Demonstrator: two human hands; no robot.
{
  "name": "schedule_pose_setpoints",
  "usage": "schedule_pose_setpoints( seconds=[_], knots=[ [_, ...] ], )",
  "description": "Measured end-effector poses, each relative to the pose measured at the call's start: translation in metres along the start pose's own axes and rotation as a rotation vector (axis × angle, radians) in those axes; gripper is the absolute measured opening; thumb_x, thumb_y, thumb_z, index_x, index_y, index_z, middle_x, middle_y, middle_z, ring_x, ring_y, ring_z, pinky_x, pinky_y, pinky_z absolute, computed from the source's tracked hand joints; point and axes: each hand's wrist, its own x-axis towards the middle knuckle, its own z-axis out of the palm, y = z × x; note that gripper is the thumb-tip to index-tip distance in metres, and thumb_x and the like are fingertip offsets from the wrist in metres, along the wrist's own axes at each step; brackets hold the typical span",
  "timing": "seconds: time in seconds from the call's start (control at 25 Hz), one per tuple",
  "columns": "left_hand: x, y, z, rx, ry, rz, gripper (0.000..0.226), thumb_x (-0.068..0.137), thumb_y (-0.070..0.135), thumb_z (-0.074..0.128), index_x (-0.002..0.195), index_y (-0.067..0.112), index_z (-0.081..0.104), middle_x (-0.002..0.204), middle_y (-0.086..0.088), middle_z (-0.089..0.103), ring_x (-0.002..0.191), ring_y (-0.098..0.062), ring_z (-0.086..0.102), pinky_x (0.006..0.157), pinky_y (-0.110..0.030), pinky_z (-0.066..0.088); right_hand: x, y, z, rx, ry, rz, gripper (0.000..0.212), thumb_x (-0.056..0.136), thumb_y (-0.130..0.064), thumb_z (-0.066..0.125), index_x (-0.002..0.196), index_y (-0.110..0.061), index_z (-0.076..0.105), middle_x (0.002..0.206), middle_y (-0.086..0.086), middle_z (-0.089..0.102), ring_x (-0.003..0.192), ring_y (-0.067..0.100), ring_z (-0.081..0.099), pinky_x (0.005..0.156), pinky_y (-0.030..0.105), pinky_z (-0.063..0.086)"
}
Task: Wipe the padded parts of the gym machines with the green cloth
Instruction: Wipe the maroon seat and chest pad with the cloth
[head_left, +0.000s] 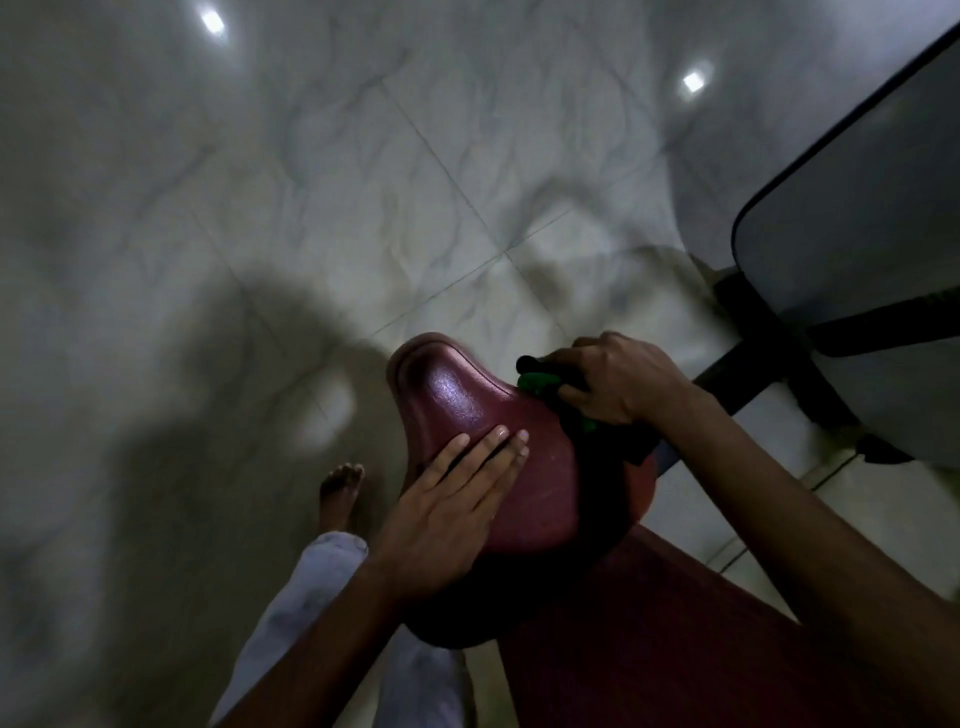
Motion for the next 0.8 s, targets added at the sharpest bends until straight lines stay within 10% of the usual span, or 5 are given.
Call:
schedule_pose_setpoints(
  seconds=[0.44,0.8],
  knots=[
    [-0.029,0.018,0.027,0.012,0.097,-0.187,0.049,0.096,0.025,0.028,0.141,0.010,0.041,0.146,-0.003,0.044,0.131,-0.014,0.046,0.104,-0.031,0.036,0.028,-0.042,-0.019,0.400,-0.054,0.107,0.031,0.090,-0.033,0.049,0.115,-0.020,0.061,0.104,0.016,0.065,0.098,0.032,0.060,0.082,0.034,0.049],
    [-0.037,0.029,0.016,-0.126,0.096,-0.354,0.065,0.090,0.022,0.044,0.150,0.010,0.023,0.157,-0.004,0.023,0.144,-0.017,0.023,0.114,-0.037,0.023,0.048,-0.074,-0.032,0.563,0.086,0.140,0.028,0.089,-0.026,0.053,0.115,-0.023,0.063,0.100,0.007,0.066,0.100,0.025,0.059,0.076,0.023,0.038]
  ],
)
